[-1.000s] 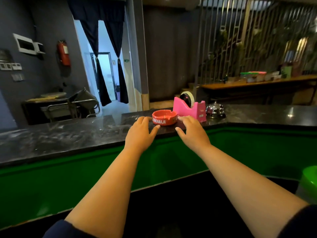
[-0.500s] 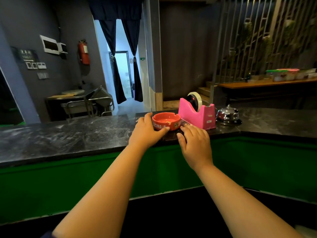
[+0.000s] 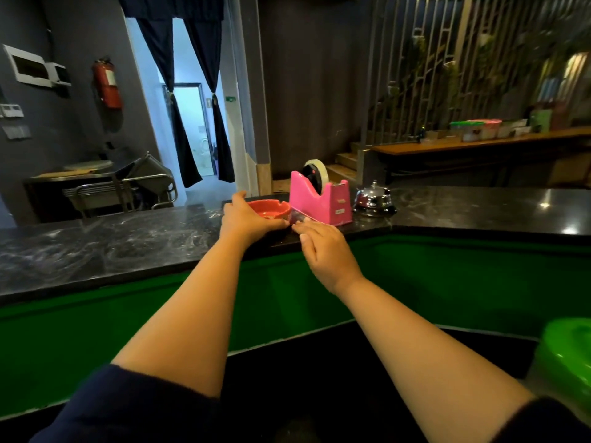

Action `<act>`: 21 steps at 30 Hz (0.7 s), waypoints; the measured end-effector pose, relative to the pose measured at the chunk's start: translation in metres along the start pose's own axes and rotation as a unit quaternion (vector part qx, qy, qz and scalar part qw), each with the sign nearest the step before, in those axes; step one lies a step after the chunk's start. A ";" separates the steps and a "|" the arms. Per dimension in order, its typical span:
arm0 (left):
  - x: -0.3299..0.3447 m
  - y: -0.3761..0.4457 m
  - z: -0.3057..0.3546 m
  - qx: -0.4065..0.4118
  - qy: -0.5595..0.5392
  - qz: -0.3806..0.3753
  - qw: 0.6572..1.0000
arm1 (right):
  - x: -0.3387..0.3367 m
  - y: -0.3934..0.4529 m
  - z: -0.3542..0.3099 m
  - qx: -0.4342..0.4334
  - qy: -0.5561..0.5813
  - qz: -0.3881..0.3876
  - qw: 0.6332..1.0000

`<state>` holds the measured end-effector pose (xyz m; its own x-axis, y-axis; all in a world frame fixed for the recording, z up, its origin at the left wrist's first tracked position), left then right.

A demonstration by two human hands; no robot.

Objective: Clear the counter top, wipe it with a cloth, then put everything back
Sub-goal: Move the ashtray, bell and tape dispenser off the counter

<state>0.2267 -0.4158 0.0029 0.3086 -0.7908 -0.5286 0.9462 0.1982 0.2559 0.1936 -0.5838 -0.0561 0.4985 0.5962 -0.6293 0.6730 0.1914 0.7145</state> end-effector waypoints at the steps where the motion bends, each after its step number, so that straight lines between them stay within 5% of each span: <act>1: 0.000 -0.003 0.001 -0.003 -0.004 0.005 1.000 | -0.007 -0.002 0.003 0.004 0.014 0.023 1.000; 4: 0.002 -0.014 0.007 -0.002 -0.040 0.014 0.999 | -0.032 -0.005 0.016 0.031 -0.038 0.140 0.989; 7: 0.009 -0.025 0.015 0.002 -0.060 0.021 0.998 | -0.054 0.005 0.031 0.128 -0.082 0.179 0.972; 16: 0.026 -0.030 0.024 -0.033 -0.062 0.053 0.996 | -0.070 0.052 0.074 0.330 -0.107 -0.014 0.938; 21: 0.033 -0.028 0.023 -0.030 -0.021 0.067 0.997 | -0.063 0.067 0.092 0.361 -0.080 -0.028 0.929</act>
<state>0.2082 -0.4610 -0.0027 0.4302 -0.7775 -0.4588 0.9009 0.3377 0.2725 0.2572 -0.6802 0.0037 0.4875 0.4657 -0.7385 0.8626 -0.3879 0.3248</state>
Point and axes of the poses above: each hand's wrist, its own y-axis towards the middle knuckle, its own x-axis out of the palm, z = x × y, the point moved 2 cm from there along y, towards the middle knuckle, and after that the axes turned 6 degrees about -y, right-handed, at the moved point
